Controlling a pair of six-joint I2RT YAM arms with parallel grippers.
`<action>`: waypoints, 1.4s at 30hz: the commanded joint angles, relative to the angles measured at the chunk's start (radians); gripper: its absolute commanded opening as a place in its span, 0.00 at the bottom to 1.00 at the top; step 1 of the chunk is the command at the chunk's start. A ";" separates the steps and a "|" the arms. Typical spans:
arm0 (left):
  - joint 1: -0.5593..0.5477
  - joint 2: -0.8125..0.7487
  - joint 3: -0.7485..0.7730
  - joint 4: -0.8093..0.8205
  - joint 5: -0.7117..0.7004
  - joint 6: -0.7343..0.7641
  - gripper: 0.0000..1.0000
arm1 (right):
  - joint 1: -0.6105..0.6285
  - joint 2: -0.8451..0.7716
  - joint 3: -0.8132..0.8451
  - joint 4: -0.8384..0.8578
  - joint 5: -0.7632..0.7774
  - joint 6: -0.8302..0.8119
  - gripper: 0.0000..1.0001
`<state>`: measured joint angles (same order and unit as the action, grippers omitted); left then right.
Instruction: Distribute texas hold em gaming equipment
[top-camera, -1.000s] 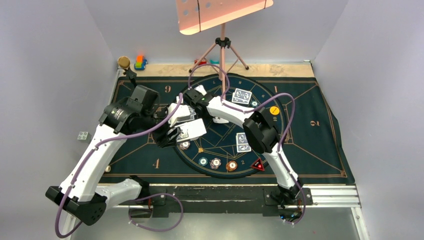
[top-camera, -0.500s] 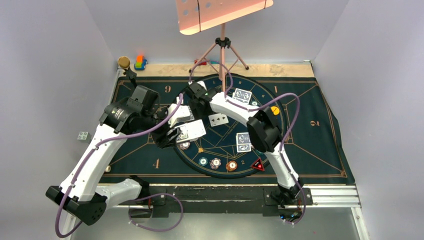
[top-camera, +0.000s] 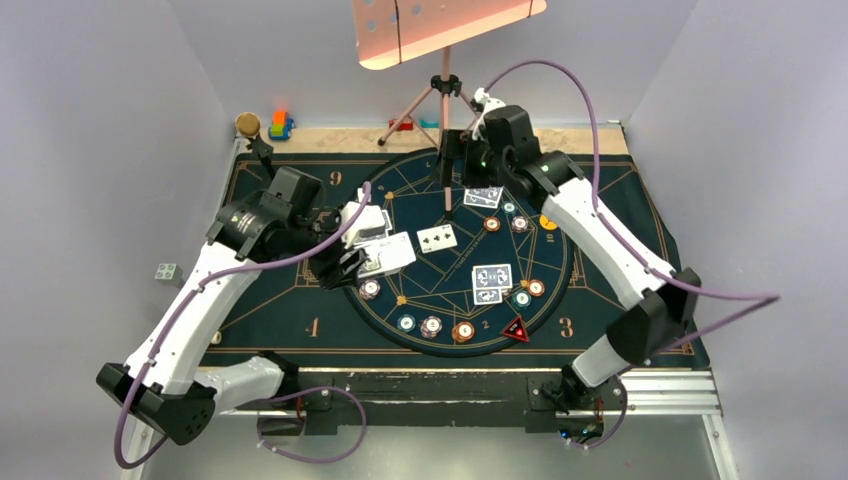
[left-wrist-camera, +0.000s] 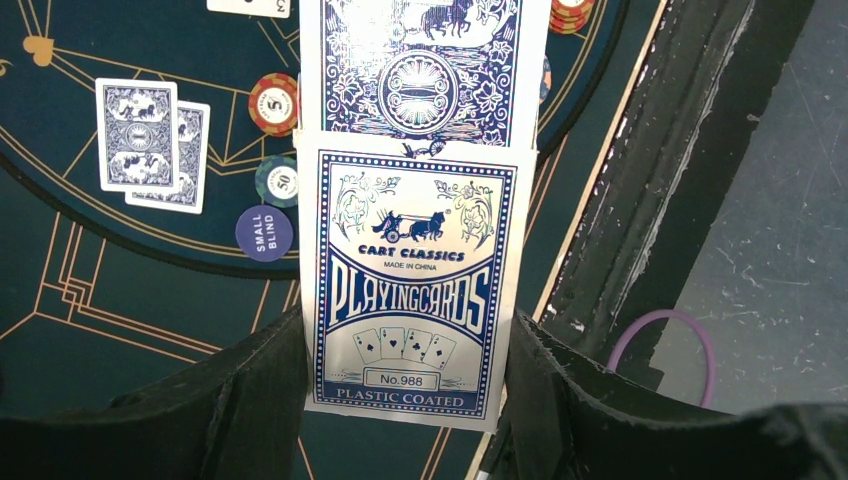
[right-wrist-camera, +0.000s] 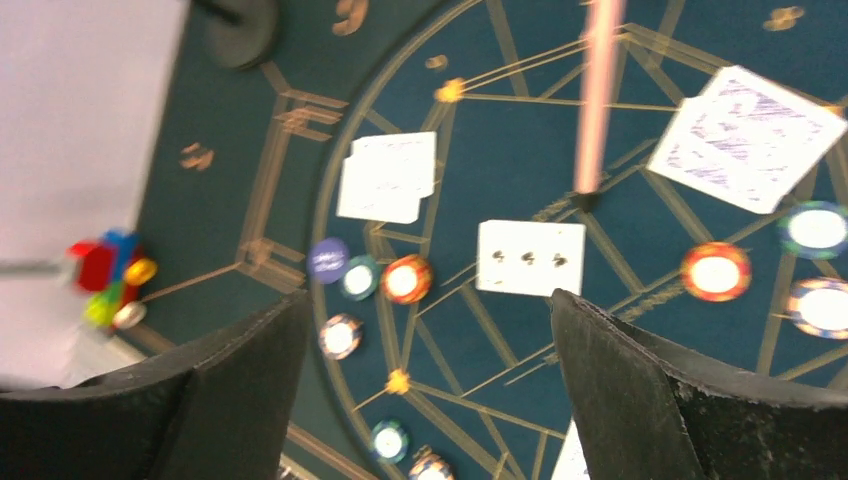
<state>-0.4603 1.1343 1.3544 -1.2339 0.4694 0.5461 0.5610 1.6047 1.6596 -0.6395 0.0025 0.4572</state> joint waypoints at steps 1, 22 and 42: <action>0.005 0.007 0.002 0.069 0.015 0.004 0.00 | 0.006 -0.080 -0.141 0.112 -0.319 0.055 0.94; 0.005 0.056 0.054 0.134 -0.009 -0.029 0.00 | 0.040 -0.116 -0.331 0.403 -0.780 0.192 0.98; 0.005 0.036 0.061 0.121 -0.004 -0.030 0.00 | 0.051 -0.050 -0.304 0.310 -0.722 0.139 0.71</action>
<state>-0.4603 1.1984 1.3785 -1.1397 0.4419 0.5335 0.6144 1.5814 1.3186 -0.3058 -0.7490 0.6113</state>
